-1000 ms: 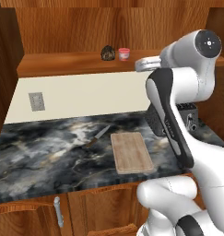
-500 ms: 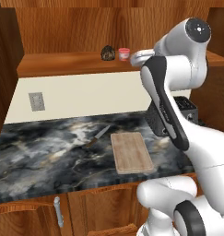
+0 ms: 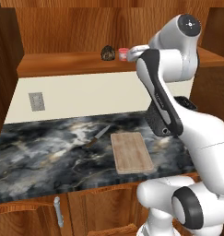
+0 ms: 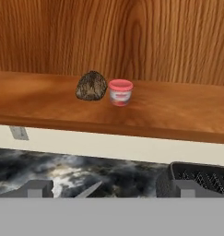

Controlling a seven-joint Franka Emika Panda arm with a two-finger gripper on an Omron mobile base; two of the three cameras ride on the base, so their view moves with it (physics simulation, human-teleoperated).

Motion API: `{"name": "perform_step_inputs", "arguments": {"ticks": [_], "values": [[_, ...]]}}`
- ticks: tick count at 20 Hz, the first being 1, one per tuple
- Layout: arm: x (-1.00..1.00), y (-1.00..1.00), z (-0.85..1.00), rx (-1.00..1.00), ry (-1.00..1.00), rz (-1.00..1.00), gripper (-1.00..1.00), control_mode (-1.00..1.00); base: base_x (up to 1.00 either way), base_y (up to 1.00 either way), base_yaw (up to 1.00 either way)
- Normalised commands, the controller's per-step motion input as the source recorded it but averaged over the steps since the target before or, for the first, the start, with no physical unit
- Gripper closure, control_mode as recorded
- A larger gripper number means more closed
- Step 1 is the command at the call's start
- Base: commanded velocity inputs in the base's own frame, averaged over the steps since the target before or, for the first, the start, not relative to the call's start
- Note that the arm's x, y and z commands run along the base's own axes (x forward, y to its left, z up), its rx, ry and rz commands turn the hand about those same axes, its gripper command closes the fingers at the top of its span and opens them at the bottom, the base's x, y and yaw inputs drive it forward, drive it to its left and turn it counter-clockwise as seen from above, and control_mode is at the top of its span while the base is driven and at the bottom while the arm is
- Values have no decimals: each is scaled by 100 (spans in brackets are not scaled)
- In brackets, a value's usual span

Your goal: Pick the bread, place it on the cutting board, pick the jam, place it on the counter, and close the cabinet.

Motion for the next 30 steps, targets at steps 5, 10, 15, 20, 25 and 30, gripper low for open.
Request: {"name": "perform_step_inputs", "arguments": {"ticks": [5, 10, 15, 20, 25, 30], "values": [[38, 0, 0, 0, 0, 3, -100, -100, 0, 0, 0], [33, 0, -4, 0, 0, 3, -100, -100, 0, 0, 0], [28, 0, -5, 0, 0, 1, -100, -100, 0, 0, 0], [34, 0, -6, 0, 0, 1, -100, -100, 0, 0, 0], [36, 0, -12, 0, 0, 1, -100, -100, 0, 0, 0], [36, 0, -15, 0, 0, 0, -100, -100, 0, 0, 0]]}}
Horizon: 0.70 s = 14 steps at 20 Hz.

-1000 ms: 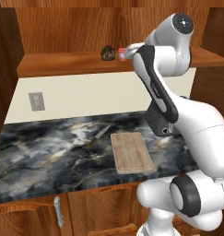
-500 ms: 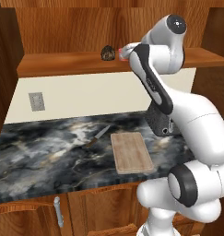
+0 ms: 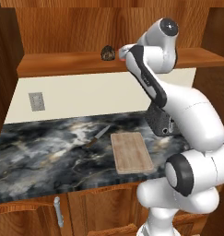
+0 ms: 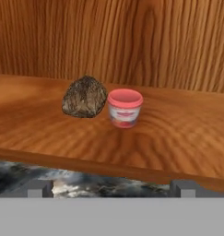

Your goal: Pick the bread, place it on the cutting board, pick the jam, place it on the counter, and close the cabinet.

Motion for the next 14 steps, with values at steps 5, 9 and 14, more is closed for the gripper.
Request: {"name": "perform_step_inputs", "arguments": {"ticks": [5, 9, 14], "values": [[38, 0, -9, 0, 0, 0, -100, -100, 0, 0, 0], [41, 0, -6, 0, 0, 0, -100, -100, 0, 0, 0], [40, 0, -7, 0, 0, 0, -100, -100, 0, 0, 0]]}}
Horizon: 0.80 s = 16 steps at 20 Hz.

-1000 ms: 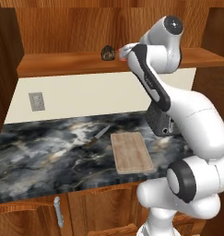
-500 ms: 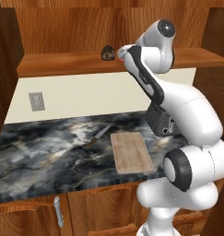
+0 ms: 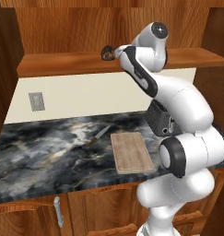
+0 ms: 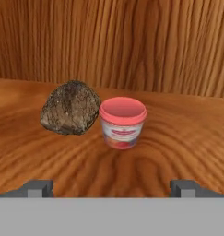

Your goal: Pick the bread, place it on the cutting board, pick the jam, place it on the counter, and close the cabinet.

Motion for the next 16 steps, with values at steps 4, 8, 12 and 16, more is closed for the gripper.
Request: {"name": "perform_step_inputs", "arguments": {"ticks": [4, 8, 12, 16], "values": [[40, 0, -10, 0, 0, 0, -100, -100, 0, 0, 0], [41, 0, -3, 0, 0, 0, -100, -100, 0, 0, 0], [41, 0, -1, 0, 0, 0, -100, -100, 0, 0, 0], [39, 0, 0, 0, 0, 0, -100, -100, 0, 0, 0]]}}
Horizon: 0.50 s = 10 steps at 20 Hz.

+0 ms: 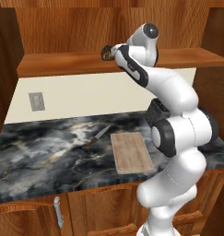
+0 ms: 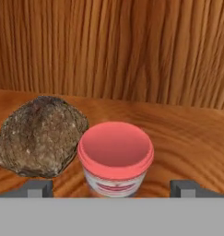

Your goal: Pick the bread, place it on the cutting board, pick the jam, place it on the counter, and close the cabinet.

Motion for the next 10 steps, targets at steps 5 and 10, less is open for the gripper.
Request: {"name": "perform_step_inputs", "arguments": {"ticks": [5, 10], "values": [[33, 0, -6, 0, 0, 0, -100, -100, 0, 0, 0], [26, 0, -13, 0, 0, 0, -100, -100, 0, 0, 0]]}}
